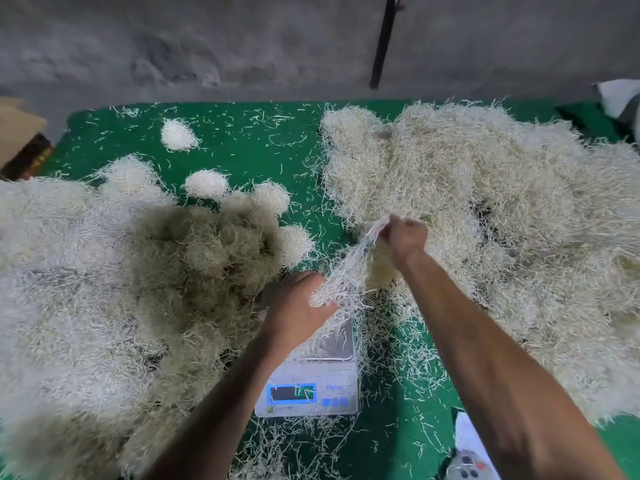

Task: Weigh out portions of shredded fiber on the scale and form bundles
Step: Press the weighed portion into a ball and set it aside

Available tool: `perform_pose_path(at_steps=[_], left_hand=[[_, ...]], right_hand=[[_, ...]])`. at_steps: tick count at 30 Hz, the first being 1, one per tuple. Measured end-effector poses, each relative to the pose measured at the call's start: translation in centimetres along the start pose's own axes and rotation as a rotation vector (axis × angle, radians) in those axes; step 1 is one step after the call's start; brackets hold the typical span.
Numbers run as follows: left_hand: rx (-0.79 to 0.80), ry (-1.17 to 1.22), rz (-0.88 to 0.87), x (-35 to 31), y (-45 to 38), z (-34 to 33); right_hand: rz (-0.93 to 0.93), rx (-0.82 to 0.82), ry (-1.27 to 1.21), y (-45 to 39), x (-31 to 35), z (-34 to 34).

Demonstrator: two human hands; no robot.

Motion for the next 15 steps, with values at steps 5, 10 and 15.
perform_pose_path(at_steps=[5, 10, 15], left_hand=[[-0.065, 0.020, 0.006, 0.6, 2.0, 0.6], [-0.172, 0.044, 0.068, 0.0, 2.7, 1.5], [-0.184, 0.076, -0.020, -2.3, 5.6, 3.5]], right_hand=[[0.142, 0.004, 0.047, -2.4, 5.5, 2.8], [0.380, -0.120, 0.561, 3.6, 5.5, 1.1], [0.467, -0.003, 0.331, 13.0, -4.1, -2.1]])
Point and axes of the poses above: each hand's wrist, its own y-axis away from the middle knuckle, its own z-axis out of the back of the hand, x = y × z, the point moved 10 cm from there along -y, towards the middle knuckle, and after that the axes turned 14 degrees about x, right-handed, at the moved point
